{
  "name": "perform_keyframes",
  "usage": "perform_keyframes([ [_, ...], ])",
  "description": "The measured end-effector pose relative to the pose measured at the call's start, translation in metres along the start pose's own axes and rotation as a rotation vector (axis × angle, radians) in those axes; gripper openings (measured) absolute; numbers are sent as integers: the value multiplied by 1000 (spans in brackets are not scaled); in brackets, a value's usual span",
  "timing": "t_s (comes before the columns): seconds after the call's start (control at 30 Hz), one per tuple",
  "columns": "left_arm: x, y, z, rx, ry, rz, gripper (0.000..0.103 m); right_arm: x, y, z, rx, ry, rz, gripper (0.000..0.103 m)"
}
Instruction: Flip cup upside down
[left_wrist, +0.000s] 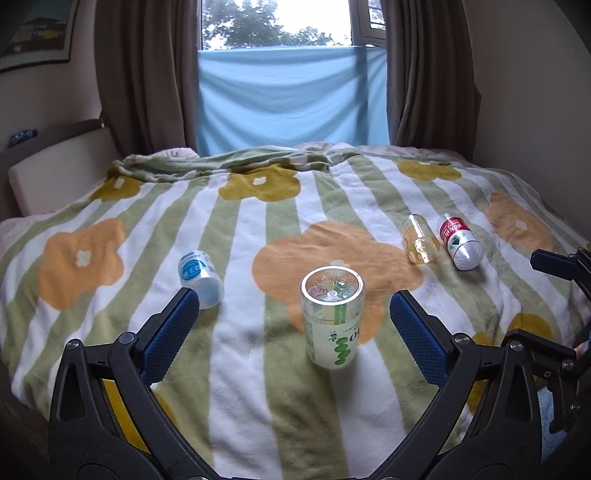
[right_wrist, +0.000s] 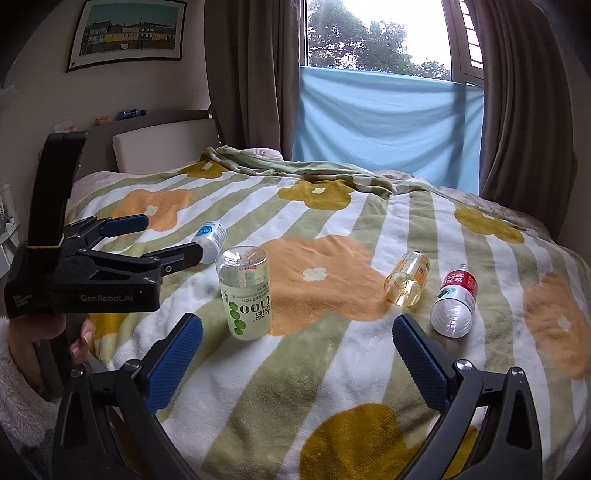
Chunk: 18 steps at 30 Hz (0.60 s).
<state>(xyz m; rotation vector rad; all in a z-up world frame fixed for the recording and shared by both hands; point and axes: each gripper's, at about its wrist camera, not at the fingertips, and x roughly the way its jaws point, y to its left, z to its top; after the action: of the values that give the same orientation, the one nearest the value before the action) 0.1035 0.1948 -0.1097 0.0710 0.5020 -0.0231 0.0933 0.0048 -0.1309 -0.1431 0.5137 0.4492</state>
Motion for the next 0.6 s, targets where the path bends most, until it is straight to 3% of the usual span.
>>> perform_keyframes([
  [0.27, -97, 40, 29, -83, -115, -21, 103, -53, 34, 50, 23, -116, -110, 103],
  [0.37, -124, 52, 32, -81, -167, 16, 103, -70, 44, 65, 52, -151, -157, 103],
  [0.47, -145, 61, 29, -64, -226, 69, 103, -87, 52, 71, 89, -195, -213, 103],
  [0.6, -159, 71, 24, -76, -257, 51, 103, -101, 59, 68, 113, -236, -309, 103],
])
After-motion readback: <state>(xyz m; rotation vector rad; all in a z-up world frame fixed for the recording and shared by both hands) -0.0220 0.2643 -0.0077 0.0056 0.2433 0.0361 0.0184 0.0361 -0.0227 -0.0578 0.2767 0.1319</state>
